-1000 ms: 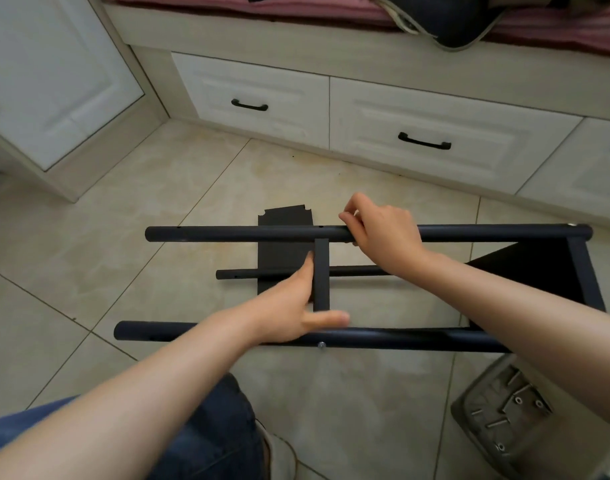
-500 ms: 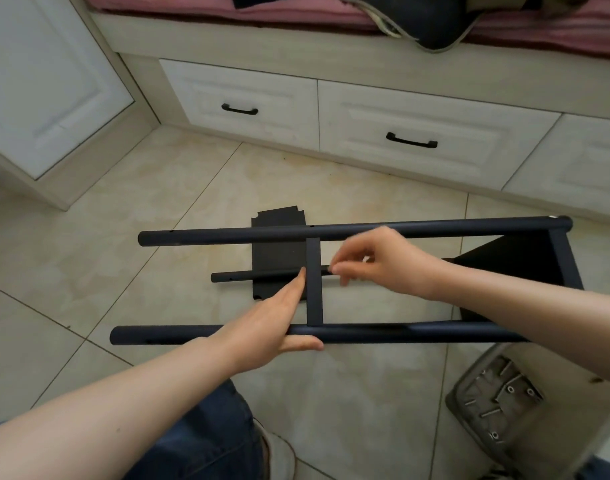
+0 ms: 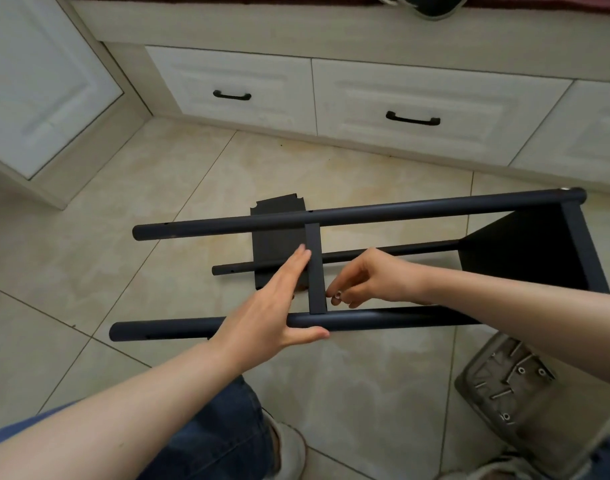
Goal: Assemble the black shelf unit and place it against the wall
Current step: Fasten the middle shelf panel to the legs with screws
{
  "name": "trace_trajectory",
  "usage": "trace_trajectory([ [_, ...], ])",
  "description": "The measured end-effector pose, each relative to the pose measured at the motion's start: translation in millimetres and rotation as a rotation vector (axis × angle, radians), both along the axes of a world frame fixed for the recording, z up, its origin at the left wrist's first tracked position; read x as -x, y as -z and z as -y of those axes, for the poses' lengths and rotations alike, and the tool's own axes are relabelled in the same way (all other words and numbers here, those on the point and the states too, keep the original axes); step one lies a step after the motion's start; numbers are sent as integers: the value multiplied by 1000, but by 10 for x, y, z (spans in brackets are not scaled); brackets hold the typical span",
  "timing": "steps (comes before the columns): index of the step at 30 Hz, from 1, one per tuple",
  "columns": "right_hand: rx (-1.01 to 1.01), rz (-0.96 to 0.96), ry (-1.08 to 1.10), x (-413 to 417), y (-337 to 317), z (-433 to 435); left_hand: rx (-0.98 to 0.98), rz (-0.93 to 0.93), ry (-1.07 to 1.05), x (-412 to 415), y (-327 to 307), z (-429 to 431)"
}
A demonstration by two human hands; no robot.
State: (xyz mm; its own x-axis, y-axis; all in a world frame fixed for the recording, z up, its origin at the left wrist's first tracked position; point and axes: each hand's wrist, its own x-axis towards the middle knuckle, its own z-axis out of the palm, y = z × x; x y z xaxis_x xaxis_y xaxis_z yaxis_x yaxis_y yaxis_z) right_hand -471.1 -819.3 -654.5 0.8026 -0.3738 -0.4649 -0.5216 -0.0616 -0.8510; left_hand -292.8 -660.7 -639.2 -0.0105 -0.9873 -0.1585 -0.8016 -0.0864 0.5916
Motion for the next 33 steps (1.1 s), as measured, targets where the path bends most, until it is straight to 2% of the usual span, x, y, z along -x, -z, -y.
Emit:
trace_trajectory([
  [6, -35, 14, -34, -83, 32, -18, 325, 228, 110, -4, 164, -10],
  [8, -24, 5, -40, -121, 49, -24, 370, 264, 125, -18, 219, 5],
  [16, 2, 57, -93, -210, 85, -31, 456, 449, 203, -22, 270, 37],
  [25, -126, 66, -44, -173, 82, -9, 500, 463, 224, -13, 282, 46],
  [33, -293, -55, -52, -216, 99, 8, 498, 464, 222, 2, 275, 36],
])
